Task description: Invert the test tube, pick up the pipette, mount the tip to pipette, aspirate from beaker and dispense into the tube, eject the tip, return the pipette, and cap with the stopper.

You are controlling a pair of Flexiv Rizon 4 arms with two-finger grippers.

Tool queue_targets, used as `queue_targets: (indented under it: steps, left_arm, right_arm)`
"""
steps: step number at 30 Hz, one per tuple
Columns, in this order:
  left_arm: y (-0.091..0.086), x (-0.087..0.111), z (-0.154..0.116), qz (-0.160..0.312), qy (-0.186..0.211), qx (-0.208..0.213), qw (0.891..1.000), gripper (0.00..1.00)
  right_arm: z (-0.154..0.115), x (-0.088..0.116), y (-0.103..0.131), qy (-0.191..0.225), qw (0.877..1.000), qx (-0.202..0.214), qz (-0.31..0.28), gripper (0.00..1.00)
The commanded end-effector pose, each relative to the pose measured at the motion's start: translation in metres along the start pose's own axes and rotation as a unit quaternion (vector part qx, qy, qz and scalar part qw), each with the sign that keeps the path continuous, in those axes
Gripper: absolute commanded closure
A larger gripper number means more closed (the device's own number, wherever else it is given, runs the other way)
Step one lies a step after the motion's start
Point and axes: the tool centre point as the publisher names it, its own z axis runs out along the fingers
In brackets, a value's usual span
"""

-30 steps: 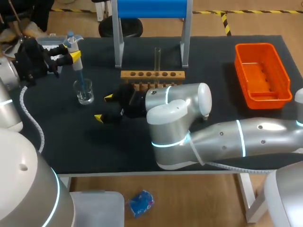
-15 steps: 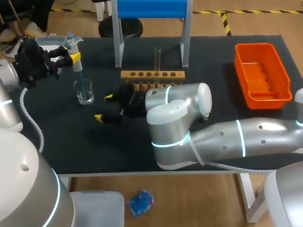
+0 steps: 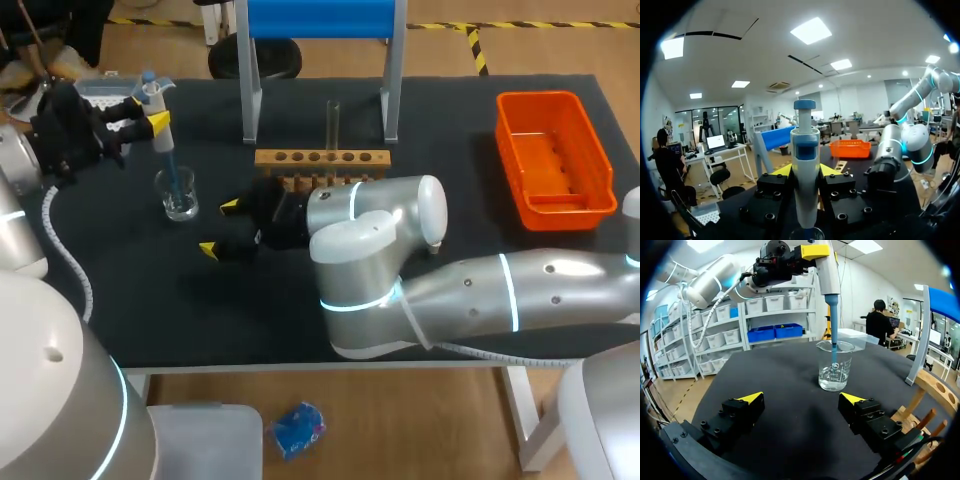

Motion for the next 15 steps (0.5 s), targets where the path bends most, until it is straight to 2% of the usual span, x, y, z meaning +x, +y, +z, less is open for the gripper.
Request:
queue_targets:
  steps: [1, 15]
  left_arm:
    - [0.0011, 0.0011, 0.0008, 0.001, -0.003, 0.002, 1.000, 1.00]
    - [0.0013, 0.0014, 0.0008, 0.002, -0.005, 0.002, 1.000, 1.00]
  right_arm:
    - [0.0014, 0.0005, 0.0002, -0.001, 1.000, 0.001, 0.000, 0.00]
    - [-0.0013, -0.0015, 0.0041, 0.003, 1.000, -0.001, -0.003, 0.00]
